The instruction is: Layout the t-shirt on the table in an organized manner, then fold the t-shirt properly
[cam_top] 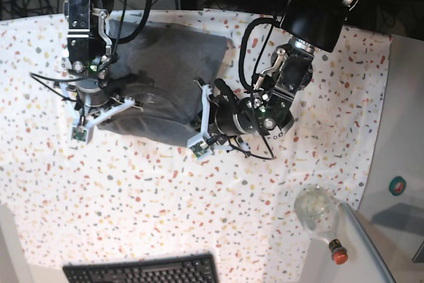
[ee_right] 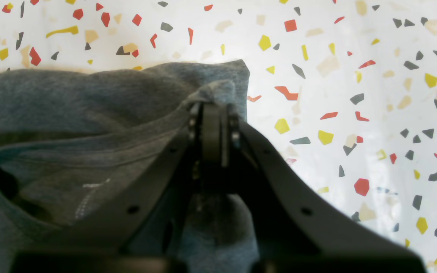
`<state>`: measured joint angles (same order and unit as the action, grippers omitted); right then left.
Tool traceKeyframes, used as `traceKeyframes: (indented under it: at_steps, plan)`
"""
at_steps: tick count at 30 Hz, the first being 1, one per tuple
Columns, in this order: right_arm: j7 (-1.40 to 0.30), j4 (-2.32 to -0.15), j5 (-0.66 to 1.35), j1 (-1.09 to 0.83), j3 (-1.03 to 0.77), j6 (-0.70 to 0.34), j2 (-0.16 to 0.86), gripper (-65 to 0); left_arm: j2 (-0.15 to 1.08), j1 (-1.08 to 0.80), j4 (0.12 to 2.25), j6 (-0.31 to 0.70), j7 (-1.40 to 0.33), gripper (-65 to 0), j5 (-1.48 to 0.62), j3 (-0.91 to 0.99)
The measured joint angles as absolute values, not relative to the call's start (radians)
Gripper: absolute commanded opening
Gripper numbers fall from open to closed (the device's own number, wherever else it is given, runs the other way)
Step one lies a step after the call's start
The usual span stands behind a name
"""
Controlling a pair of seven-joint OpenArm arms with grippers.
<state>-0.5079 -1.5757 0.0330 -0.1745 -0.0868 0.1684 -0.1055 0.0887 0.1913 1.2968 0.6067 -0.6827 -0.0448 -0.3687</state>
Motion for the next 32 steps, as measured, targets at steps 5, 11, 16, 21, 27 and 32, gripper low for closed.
traceKeyframes:
  at_steps: [5,11,16,21,27,32]
  plan:
    - [-0.508,-1.576,0.033,-0.175,-0.088,0.168,-0.105,-60.5,0.071,0.192,1.296,0.607,-0.680,-65.0,-0.045,-0.366]
    - [-0.506,-1.576,0.029,-0.176,-0.092,0.168,-0.105,-31.5,0.074,0.194,1.298,0.570,-0.685,-49.0,-0.047,-0.363]
    - [-0.499,-1.578,0.031,-0.188,-0.162,0.169,-0.103,-30.8,0.073,0.191,1.299,0.504,-0.681,-15.3,-0.053,-0.361]
    - [-0.433,-1.690,0.031,-0.260,-0.159,0.173,-0.102,-30.8,0.074,0.173,1.366,0.504,-0.684,0.0,-0.052,-0.361]
    - [-0.417,-1.814,0.027,-0.377,-0.162,0.172,-0.007,-30.8,0.085,-0.060,1.644,0.527,-0.669,-3.6,-0.066,-0.151]
    - [-0.418,-1.770,0.033,-0.397,-0.166,-0.062,0.094,-47.4,0.186,-0.229,1.744,0.546,-0.687,-56.9,-0.046,0.054]
